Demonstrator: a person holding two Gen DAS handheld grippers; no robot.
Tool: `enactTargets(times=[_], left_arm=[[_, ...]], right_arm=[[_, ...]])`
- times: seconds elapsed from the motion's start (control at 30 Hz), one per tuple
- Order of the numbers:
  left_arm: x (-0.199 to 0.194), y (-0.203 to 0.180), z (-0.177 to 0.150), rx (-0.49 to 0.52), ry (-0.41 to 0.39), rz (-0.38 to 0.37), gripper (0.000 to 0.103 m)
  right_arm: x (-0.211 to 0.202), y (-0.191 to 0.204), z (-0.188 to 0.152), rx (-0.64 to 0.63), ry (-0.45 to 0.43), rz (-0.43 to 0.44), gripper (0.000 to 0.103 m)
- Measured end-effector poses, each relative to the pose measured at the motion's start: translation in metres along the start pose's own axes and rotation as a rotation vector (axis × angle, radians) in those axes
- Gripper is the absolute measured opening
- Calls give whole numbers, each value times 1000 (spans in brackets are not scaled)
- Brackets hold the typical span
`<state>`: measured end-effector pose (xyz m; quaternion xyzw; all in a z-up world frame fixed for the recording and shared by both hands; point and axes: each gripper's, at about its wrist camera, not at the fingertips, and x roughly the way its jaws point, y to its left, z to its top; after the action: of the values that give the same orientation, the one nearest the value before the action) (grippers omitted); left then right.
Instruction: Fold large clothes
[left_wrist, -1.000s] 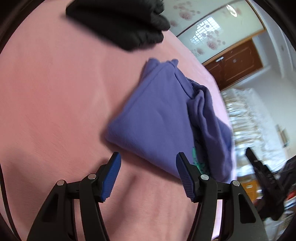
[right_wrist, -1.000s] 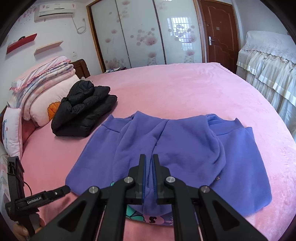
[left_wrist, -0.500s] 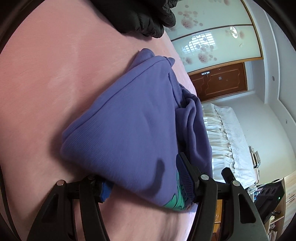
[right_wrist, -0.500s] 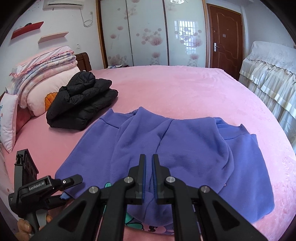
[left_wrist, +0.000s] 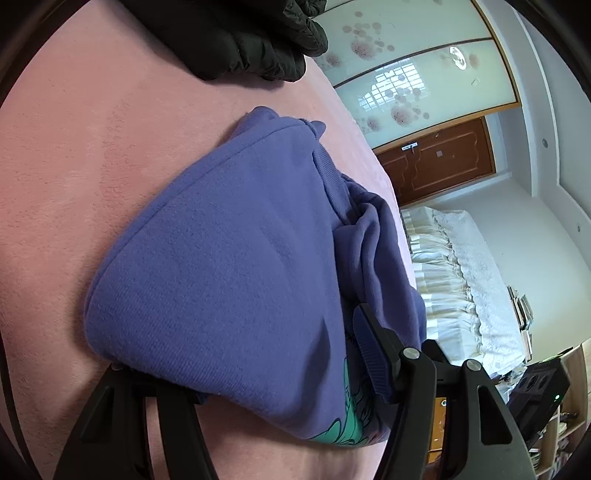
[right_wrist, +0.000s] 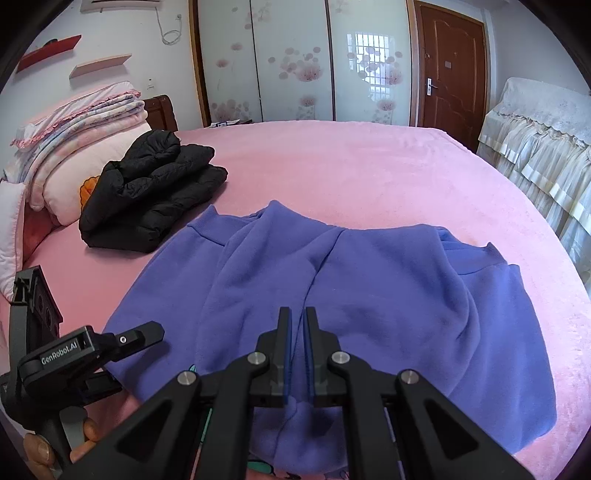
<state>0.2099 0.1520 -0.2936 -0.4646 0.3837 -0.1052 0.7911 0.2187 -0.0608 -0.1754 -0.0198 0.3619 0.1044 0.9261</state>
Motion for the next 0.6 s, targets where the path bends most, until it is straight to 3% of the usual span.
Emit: enactTargets(times=[0.17,0.4,0.6], left_arm=[[-7,-11,0,61,-22,24,37],[-12,-23,-1,138,-33,64,24],[-25,-61,-14,322,-100,129,17]], right_arm=[[9,4,-5,-11,18,3,6],[21,0,-15,4,58,18,6],[31,-5,-29,21,96,39,6]])
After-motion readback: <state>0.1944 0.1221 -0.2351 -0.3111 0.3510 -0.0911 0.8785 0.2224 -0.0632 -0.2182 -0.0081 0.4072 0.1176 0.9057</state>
